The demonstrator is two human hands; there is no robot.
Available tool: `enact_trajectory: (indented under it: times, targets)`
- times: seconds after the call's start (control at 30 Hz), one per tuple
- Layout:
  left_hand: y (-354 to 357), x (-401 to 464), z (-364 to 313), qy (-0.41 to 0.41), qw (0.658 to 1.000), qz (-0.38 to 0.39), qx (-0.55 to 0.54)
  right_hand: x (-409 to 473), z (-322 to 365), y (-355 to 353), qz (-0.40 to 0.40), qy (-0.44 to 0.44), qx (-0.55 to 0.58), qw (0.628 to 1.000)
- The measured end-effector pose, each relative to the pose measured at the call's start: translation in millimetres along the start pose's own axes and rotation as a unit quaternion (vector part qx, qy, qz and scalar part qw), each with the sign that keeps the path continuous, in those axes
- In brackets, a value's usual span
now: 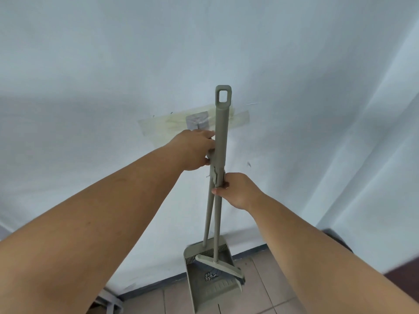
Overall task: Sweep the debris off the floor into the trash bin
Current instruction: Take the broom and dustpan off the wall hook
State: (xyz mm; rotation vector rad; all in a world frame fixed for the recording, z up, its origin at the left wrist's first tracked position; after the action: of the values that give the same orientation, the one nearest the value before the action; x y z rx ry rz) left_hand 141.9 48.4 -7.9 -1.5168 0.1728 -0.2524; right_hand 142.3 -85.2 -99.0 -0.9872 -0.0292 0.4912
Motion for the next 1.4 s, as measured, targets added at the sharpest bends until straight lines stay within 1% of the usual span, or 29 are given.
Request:
enact_trajectory:
  times: [0.17,0.33,0.47,0.7,0.9,1.03,1.1,1.27,1.4]
  targets:
    - [-8,6,-6,0.026,1.000,0.009,0.006,1,-6,-6,0.005,-0.013,0.017,1.000]
    - [-19,11,1,0.013,1.000,0.020,-0.011,-2,-7,-21,-0.019,-0.031,0.053,0.998]
    - [-27,10,5,0.003,1.000,0.014,-0.023,-5,-10,-32,-0.037,-0.044,0.084,0.995]
    - [-48,-4,2,-0.027,0.998,0.016,-0.045,-11,-5,-50,-0.060,-0.086,0.099,0.990]
    - [-78,-25,-10,-0.045,0.999,-0.005,-0.026,-22,7,-68,-0.078,-0.134,0.109,0.982]
    - [-94,-43,-29,-0.052,0.997,-0.050,-0.004,-35,8,-80,-0.088,-0.167,0.122,0.974]
    - [-95,-52,-40,-0.052,0.996,-0.067,0.019,-39,8,-83,-0.079,-0.176,0.110,0.975]
    - [-84,-75,-69,-0.062,0.991,-0.114,0.040,-53,-1,-87,-0.004,-0.198,0.066,0.978]
    - [-78,-85,-84,-0.081,0.986,-0.136,0.053,-65,-10,-89,0.011,-0.222,0.062,0.973]
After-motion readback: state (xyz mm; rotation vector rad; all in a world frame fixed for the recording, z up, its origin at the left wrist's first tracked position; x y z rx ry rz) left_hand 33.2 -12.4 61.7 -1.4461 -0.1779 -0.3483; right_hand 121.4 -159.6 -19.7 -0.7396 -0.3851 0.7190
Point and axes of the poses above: each hand's wrist, its own x-axis towards the middle knuckle, its own y-axis out of the palm, z = x × y, the point moved 3 cm from there along x, towards the middle knuckle, and after that the axes turned 6 degrees about -x, right-handed, at the moved point
